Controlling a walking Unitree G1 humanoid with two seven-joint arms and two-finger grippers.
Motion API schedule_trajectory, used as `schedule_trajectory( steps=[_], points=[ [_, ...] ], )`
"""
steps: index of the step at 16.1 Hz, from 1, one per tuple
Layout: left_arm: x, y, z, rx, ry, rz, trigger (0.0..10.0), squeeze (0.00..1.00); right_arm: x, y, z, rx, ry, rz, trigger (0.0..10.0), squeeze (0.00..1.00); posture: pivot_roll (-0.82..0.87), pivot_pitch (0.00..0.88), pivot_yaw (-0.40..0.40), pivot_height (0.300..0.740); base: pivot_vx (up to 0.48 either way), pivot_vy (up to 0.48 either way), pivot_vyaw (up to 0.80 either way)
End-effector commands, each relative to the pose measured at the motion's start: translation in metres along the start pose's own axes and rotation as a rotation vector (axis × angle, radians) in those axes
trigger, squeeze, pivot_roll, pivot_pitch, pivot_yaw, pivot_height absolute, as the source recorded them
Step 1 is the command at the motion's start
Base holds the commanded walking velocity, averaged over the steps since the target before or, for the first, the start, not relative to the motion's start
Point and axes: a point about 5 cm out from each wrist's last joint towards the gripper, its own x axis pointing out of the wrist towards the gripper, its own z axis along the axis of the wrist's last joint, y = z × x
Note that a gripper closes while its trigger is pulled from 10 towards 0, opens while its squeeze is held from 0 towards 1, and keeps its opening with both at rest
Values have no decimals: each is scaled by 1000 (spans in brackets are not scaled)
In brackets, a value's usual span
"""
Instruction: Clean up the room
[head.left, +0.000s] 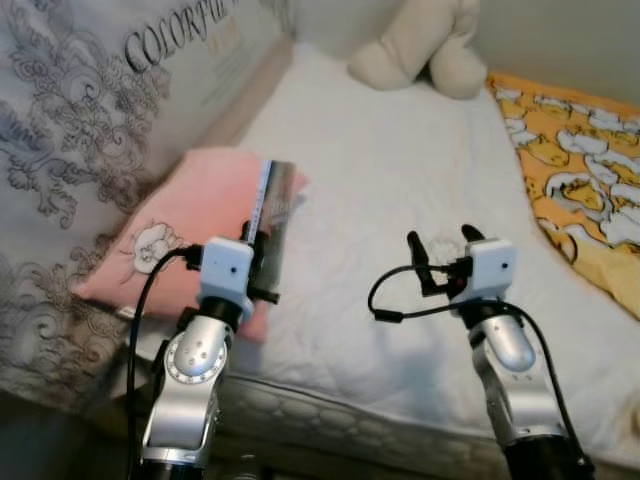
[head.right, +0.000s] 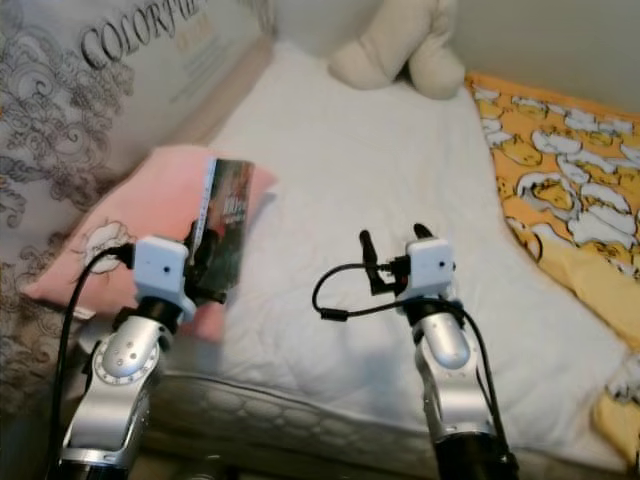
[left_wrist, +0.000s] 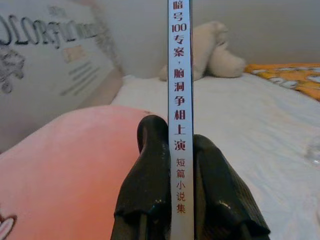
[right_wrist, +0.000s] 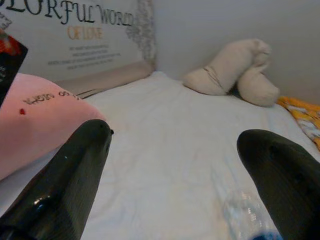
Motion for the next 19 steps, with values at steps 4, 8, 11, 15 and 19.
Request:
schedule_trajectory(
  steps=[4,8,11,15,19],
  points=[
    [17,13,12,38,-25,-50,10000,0,-3,0,-1,4,4,-7,10000,337,-22,0,-56,740,0,0,0],
    [30,-14,30,-11,-94,-195,10000,0,-10,4,-3,14,7,-13,10000,341,-31,0,-45,740,0,0,0],
    [48,-20,33,-51,-66,-274,10000,0,-11,9,-1,20,-3,12,10000,345,-36,1,-41,740,0,0,0],
    [96,-7,6,-228,144,-362,10000,0,-32,2,-2,26,43,47,10000,345,-93,90,-67,740,0,0,0],
    [113,7,8,-259,192,-296,10000,0,-62,-2,6,-5,79,64,10000,345,-178,164,-93,740,0,0,0]
  ],
)
